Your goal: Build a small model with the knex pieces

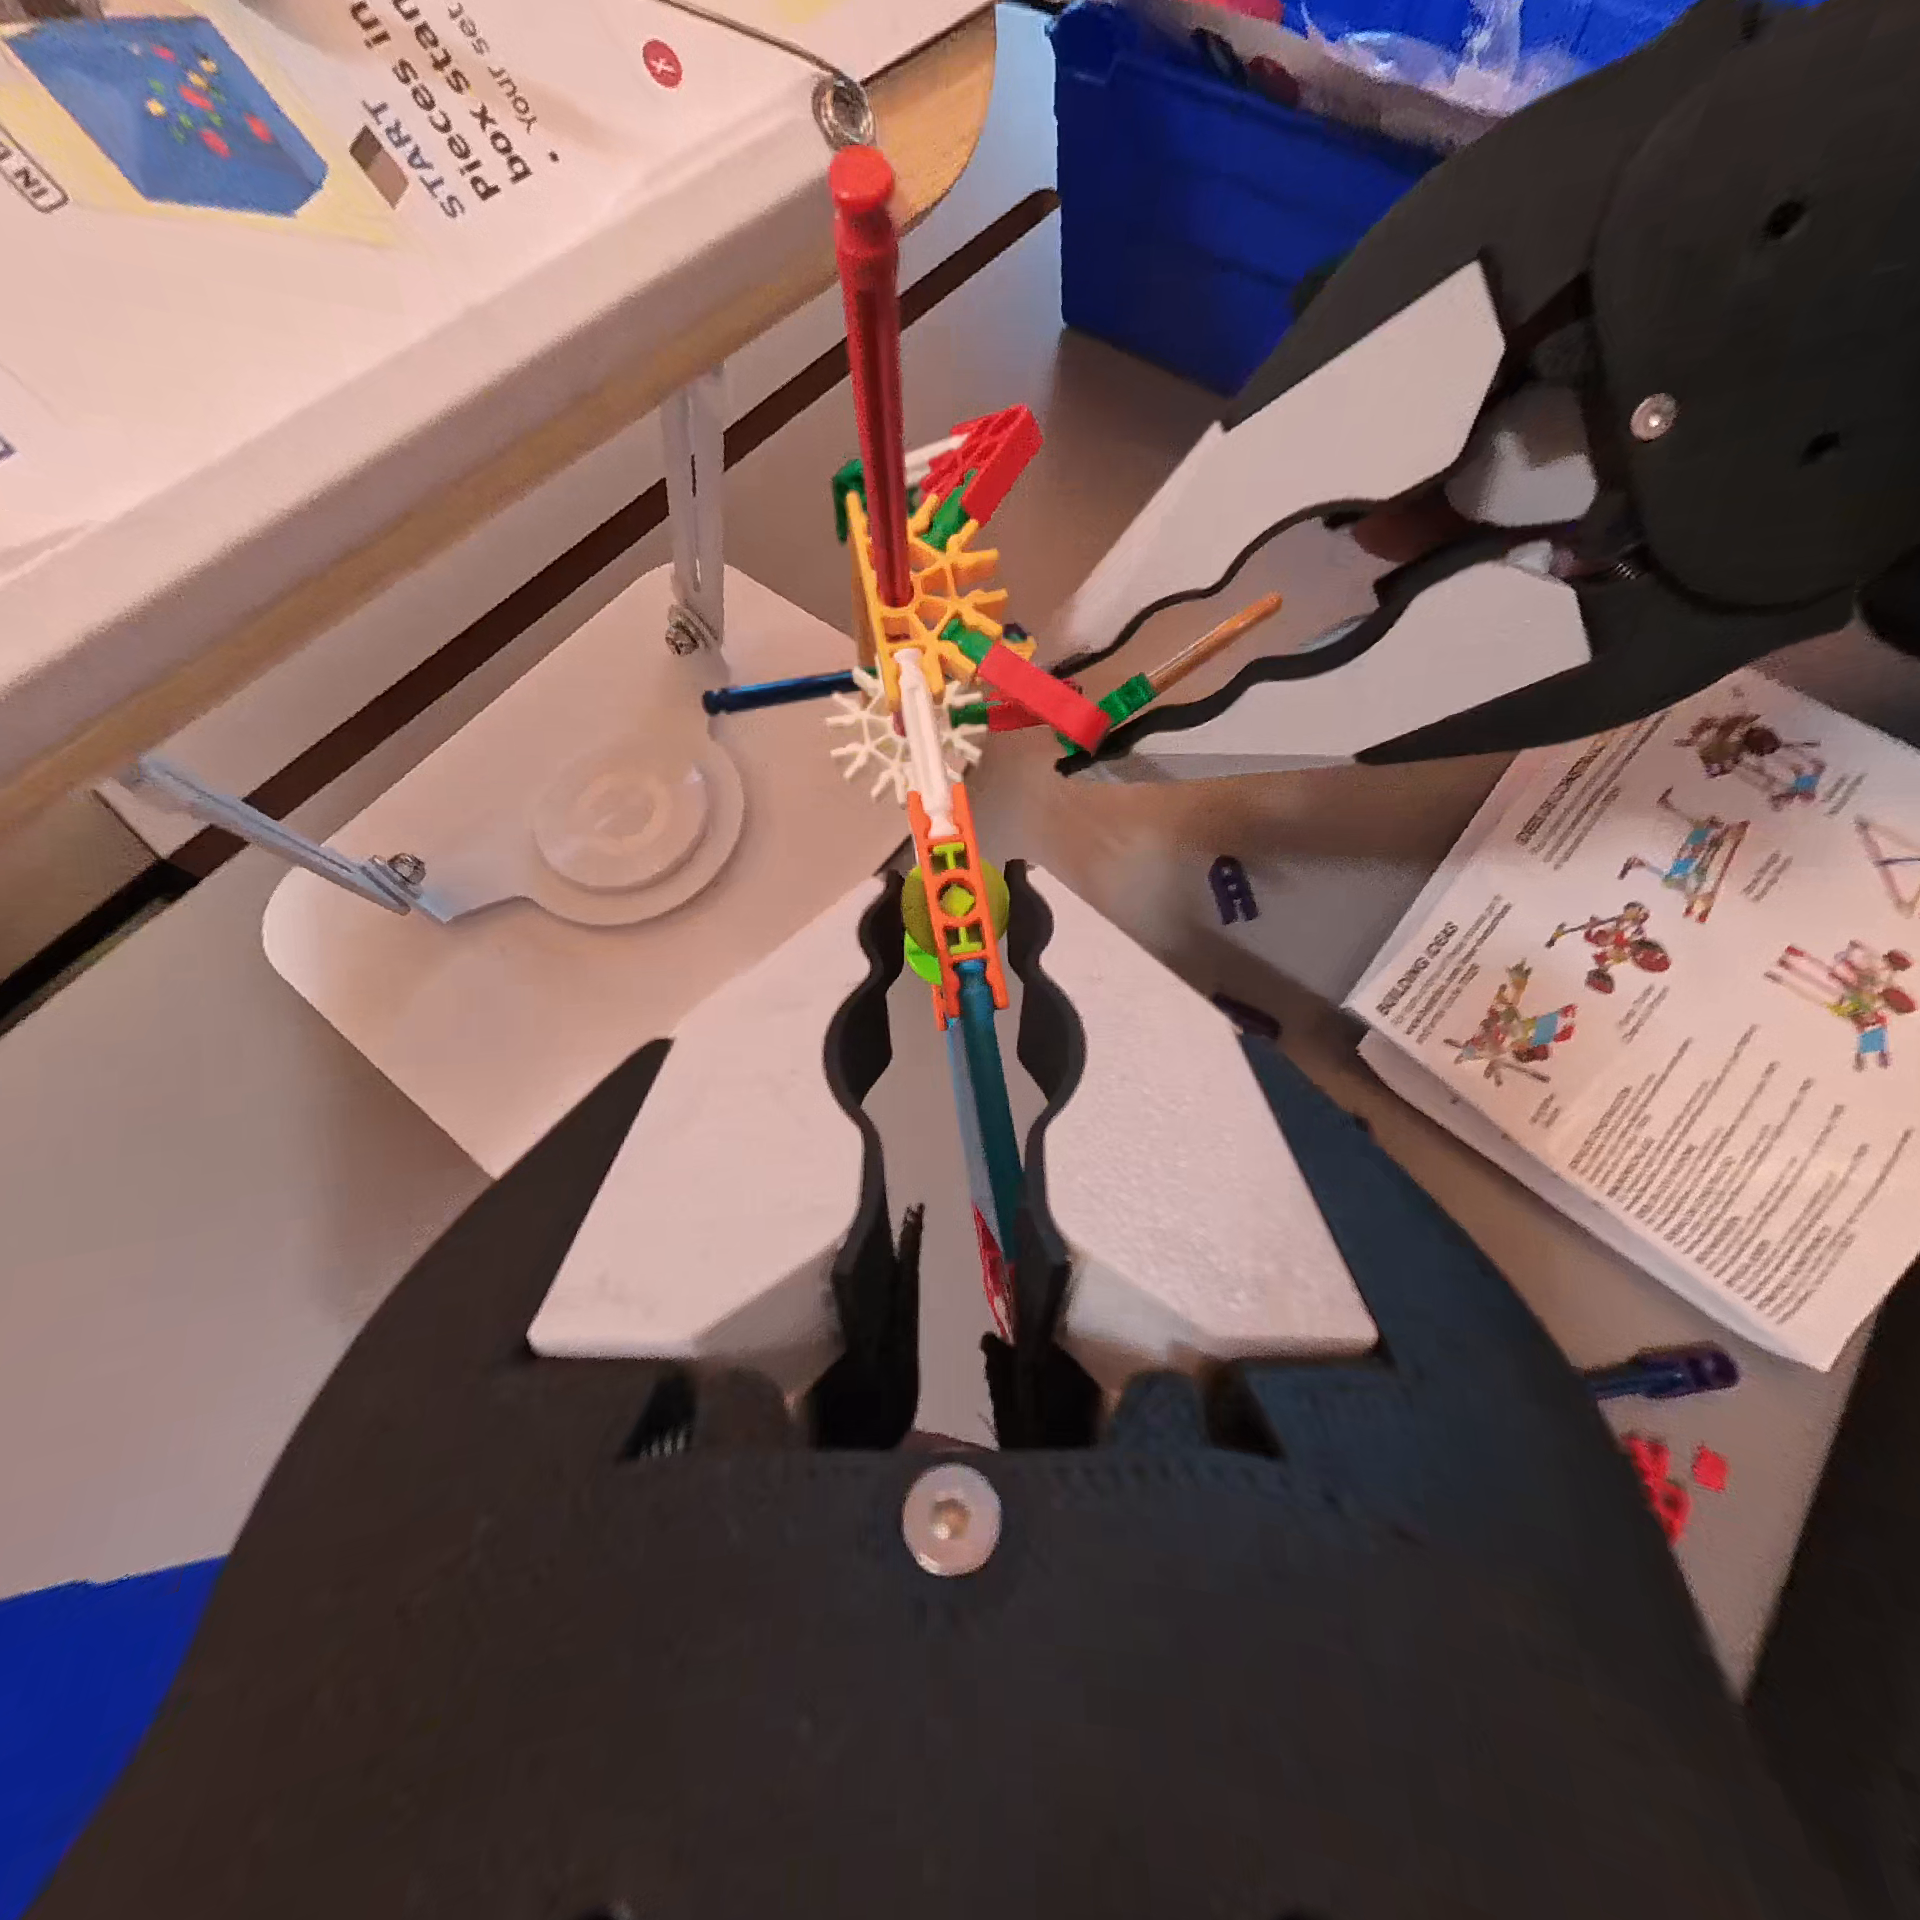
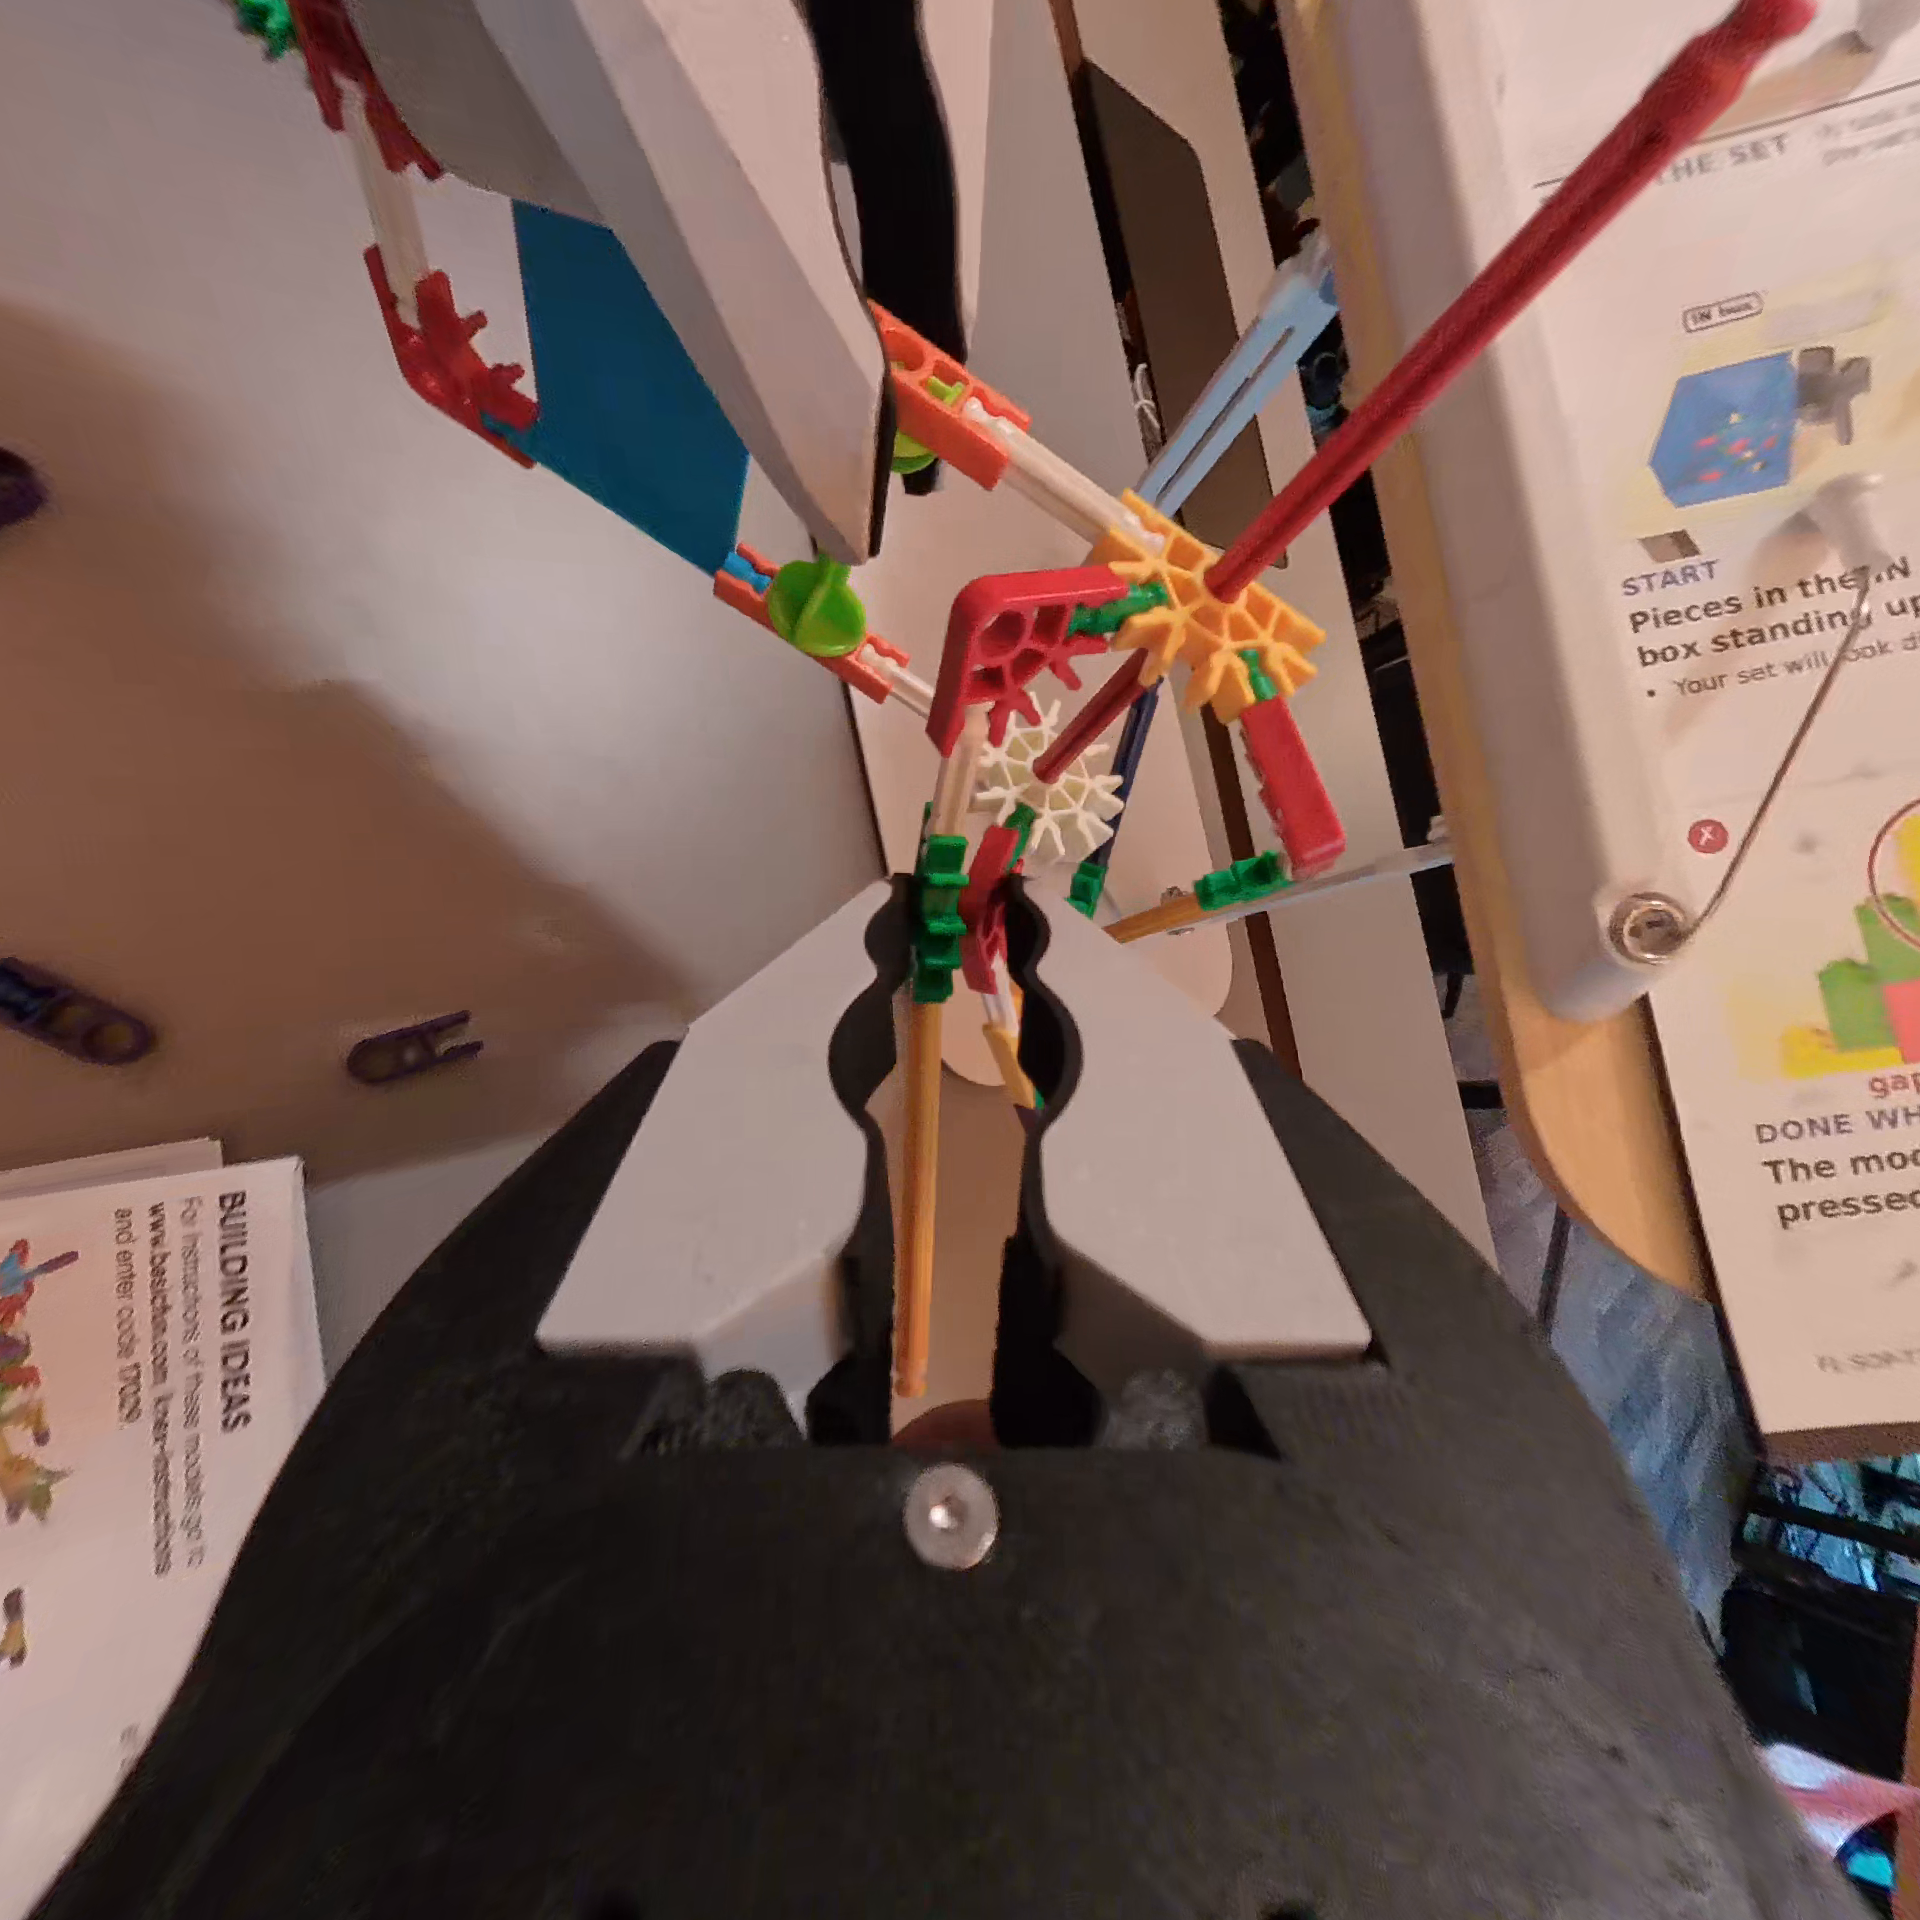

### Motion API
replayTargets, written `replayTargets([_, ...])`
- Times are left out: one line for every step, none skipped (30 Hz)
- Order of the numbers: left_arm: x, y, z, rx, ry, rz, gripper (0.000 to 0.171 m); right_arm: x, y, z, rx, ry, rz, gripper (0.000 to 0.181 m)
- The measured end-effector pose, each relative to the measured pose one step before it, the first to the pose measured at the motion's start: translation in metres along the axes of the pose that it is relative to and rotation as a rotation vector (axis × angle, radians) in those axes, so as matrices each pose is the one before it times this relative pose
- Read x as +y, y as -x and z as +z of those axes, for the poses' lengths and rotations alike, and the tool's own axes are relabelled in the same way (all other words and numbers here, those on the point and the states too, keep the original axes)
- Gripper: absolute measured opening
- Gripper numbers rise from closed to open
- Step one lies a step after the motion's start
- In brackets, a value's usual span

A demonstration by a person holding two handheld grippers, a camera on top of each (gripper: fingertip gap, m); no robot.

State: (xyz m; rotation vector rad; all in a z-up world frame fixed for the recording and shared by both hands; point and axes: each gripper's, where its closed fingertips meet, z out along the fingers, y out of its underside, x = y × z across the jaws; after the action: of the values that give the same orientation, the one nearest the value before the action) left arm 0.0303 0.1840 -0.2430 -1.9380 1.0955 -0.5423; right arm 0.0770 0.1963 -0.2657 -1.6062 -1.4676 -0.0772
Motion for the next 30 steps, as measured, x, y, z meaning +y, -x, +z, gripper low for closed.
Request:
replayTargets([-0.00043,-0.00036,-0.00159,0.0001,-0.01665,-0.0335,0.017,-0.00131,-0.00095,-0.00226,0.0014,-0.004,-0.0005,0.014])
replayTargets([0.00161,-0.00185,-0.00127,0.005,-0.01282,-0.0374,0.017,-0.00156,-0.00129,-0.00194,0.0045,-0.0031,0.0011,0.014])
replayTargets([0.00417,-0.00314,-0.00082,0.0115,-0.00283,-0.0368,0.017,-0.00083,0.00044,-0.00172,-0.0025,0.0007,-0.0099,0.014])
replayTargets([0.00385,-0.00225,-0.00136,0.0066,-0.01281,-0.0406,0.017,-0.00122,0.00137,-0.00161,-0.0068,-0.0016,-0.0137,0.014])
replayTargets([0.00222,-0.00129,-0.00238,0.0007,-0.02417,-0.0383,0.017,-0.00242,0.00105,-0.00176,-0.0056,-0.0077,-0.0021,0.014])
replayTargets([0.00405,-0.00202,-0.00213,0.0098,-0.0049,-0.0353,0.017,-0.00267,0.00119,-0.00131,-0.0062,-0.0072,0.0033,0.014])
replayTargets([0.00459,-0.00204,-0.00167,0.0155,0.00114,-0.035,0.017,-0.00185,0.00196,-0.00075,-0.0076,-0.0025,-0.0034,0.014])
replayTargets([0.00395,-0.00101,-0.00126,0.0135,-0.00717,-0.0363,0.017,-0.00141,0.00173,-0.00016,-0.0037,-0.0004,-0.006,0.014])
replayTargets([0.00465,-0.00001,-0.00026,0.0094,-0.00589,-0.0326,0.017,-0.00109,0.00179,0.00074,-0.0012,0.0023,-0.005,0.014])
replayTargets([0.00501,0.00048,0.00017,0.0048,-0.0007,-0.0278,0.017,0.00016,0.00292,0.00201,-0.0043,0.007,-0.0079,0.014])
replayTargets([0.00443,0.00105,0.00057,0.0012,-0.00084,-0.0247,0.017,0.00063,0.00303,0.00275,-0.0036,0.0073,-0.0094,0.014])
replayTargets([0.00437,0.00153,0.00094,-0.0003,0.00235,-0.0166,0.017,0.00088,0.00236,0.00305,-0.0018,0.0055,-0.006,0.014])
replayTargets([0.00532,0.00201,0.00162,0.0008,0.01189,-0.0133,0.017,0.00127,0.00272,0.003,-0.006,0.0075,-0.0015,0.014])
replayTargets([0.00601,0.00079,0.00209,0.0111,0.01644,-0.0263,0.017,0.00192,0.00325,0.00278,-0.0098,0.0123,-0.0042,0.014])
replayTargets([0.00681,-0.00083,0.00219,0.0196,0.02093,-0.0333,0.017,0.00164,0.0026,0.00197,-0.0052,0.013,-0.0141,0.014])
replayTargets([0.00614,-0.00072,0.00209,0.0116,0.01559,-0.0162,0.018,0.00063,0.00152,0.00097,0.0019,0.0095,-0.0199,0.014])
replayTargets([0.00348,0.00047,0.00083,-0.0034,0.00177,-0.0072,0.018,0.00062,0.00138,0.00076,0.0004,0.0093,-0.0151,0.013])
replayTargets([0.00292,0.00135,0.00026,-0.0115,0.00387,-0.0027,0.018,0.00094,0.00213,0.00103,-0.0065,0.0092,-0.0078,0.013])
replayTargets([0.0026,0.0017,-0.00043,-0.0119,0.00414,0.0076,0.018,0.00053,0.00259,0.00117,-0.0091,0.0045,-0.0086,0.012])
replayTargets([0.00051,0.0051,-0.00167,-0.0323,-0.00504,0.0185,0.024,-0.00046,0.00247,0.00102,-0.0059,-0.0015,-0.0117,0.012])
replayTargets([-0.00011,0.00819,-0.0035,-0.0535,-0.00986,0.0291,0.03,-0.00128,0.00177,0.00068,-0.0016,-0.0052,-0.0087,0.011])
replayTargets([-0.00054,0.00777,-0.00512,-0.05,-0.015,0.0331,0.032,-0.00031,0.00084,0.00038,-0.0011,0.0028,-0.0046,0.011])
replayTargets([-0.00331,0.00759,-0.00717,-0.0531,-0.0287,0.0351,0.039,0.00151,-0.00059,0.00017,0.0043,0.0115,-0.0065,0.011])
replayTargets([-0.00662,0.00557,-0.00904,-0.0518,-0.04117,0.0571,0.045,0.00187,-0.00153,0.00003,0.0094,0.0096,-0.0077,0.01])
replayTargets([-0.00819,0.00604,-0.0093,-0.058,-0.038,0.0768,0.05,0.00153,-0.00091,-0.00011,0.0023,0.0048,-0.0015,0.011])
replayTargets([-0.01008,0.00685,-0.00862,-0.0578,-0.04087,0.0653,0.051,0.00038,-0.00015,-0.00028,-0.0038,-0.0015,0.0035,0.011])
replayTargets([-0.0111,0.00407,-0.00668,-0.0295,-0.03896,0.0457,0.052,-0.00015,-0.00022,-0.00025,-0.003,-0.0041,0.0026,0.011])
replayTargets([-0.01054,0.00417,-0.00419,-0.0208,-0.02815,0.039,0.051,0.00001,-0.0004,-0.00006,-0.0001,-0.002,0.0008,0.011])
replayTargets([-0.00978,0.00799,-0.00202,-0.0421,-0.02224,0.0433,0.05,0.00028,-0.00022,0.0002,0.0016,0.0021,-0.0038,0.011])
replayTargets([-0.00885,0.00722,0.00005,-0.0384,-0.02098,0.052,0.048,0.00025,0.00085,-0.00001,0.0,0.0026,-0.0174,0.011])
